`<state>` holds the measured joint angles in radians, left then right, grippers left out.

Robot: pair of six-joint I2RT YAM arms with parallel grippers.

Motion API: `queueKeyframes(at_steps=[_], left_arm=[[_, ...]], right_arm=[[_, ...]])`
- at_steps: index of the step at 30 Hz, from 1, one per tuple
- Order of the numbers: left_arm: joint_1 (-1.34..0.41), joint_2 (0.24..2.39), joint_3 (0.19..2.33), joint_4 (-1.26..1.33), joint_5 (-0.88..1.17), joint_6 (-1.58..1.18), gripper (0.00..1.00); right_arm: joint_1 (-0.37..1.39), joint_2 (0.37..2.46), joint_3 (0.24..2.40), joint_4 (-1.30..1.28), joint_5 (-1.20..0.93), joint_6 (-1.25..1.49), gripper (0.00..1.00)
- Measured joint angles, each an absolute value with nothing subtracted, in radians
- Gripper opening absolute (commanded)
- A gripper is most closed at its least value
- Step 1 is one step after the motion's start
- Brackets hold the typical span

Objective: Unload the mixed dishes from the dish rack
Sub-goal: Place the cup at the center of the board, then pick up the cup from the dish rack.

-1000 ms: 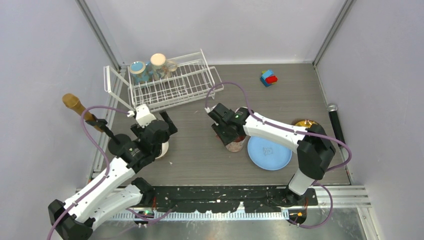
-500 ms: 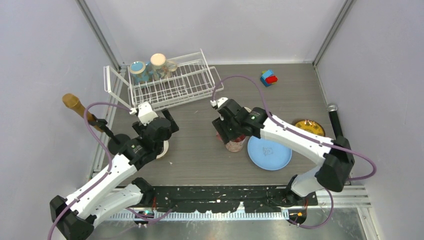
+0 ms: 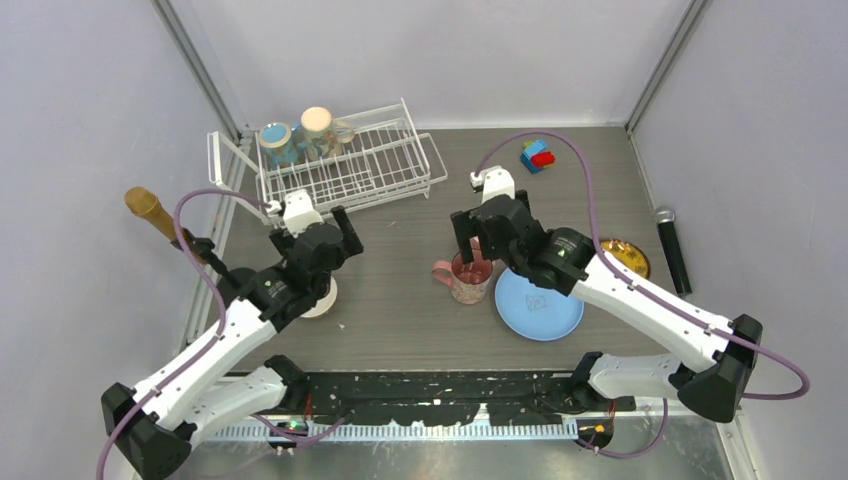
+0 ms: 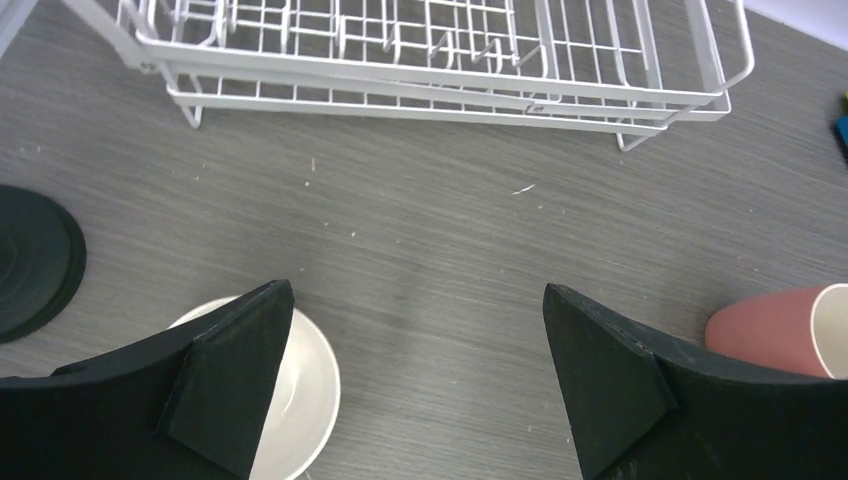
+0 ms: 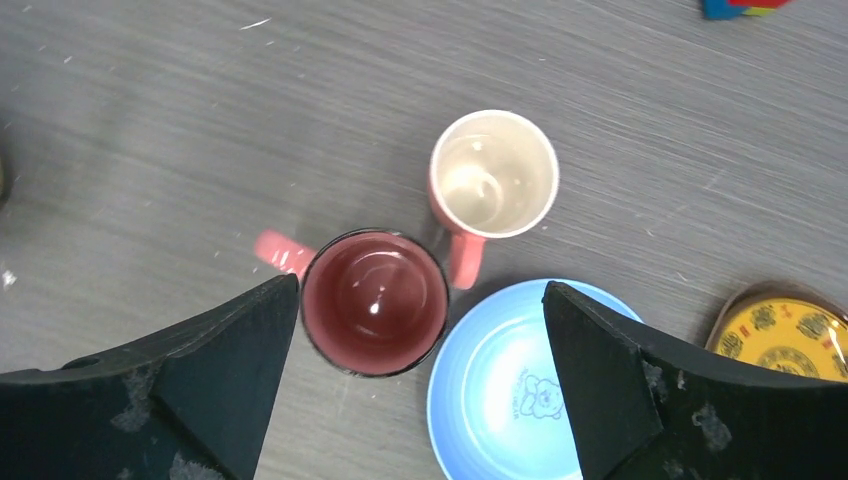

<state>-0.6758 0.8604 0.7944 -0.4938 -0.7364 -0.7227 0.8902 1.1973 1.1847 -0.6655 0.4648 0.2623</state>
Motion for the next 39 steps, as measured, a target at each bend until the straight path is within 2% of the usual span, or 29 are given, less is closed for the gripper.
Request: queueKeyframes(at_steps=[5,11,19,33,39], left_arm=[[-0.669,0.958,0.874,-0.441,-0.677,-0.621,1.0],[-0.568,1.225,1.09,-0.387,-0.529,-0.504,0.99],[-0.426,1.48,1.289,-0.34,-0.418,-0.385,0.99],[-0.318,1.777,1.664,-0.312,-0.533,-0.219,0.99],[-0.275,1.887,1.697,-0.27,-0.573,-0.176,0.99]], right_arm=[[0.804,1.193,1.146,-0.651,0.519,0.327,1.0],[0.611,1.127,1.072,-0.651,0.494,0.423,1.0],[0.598,1.036,1.028,-0.646,0.524,0.434,1.0],[0.587,1.052,1.002,-0.638,0.541,0.427,1.0],[0.587,1.054,1.002,-0.636,0.533,0.42,1.0]])
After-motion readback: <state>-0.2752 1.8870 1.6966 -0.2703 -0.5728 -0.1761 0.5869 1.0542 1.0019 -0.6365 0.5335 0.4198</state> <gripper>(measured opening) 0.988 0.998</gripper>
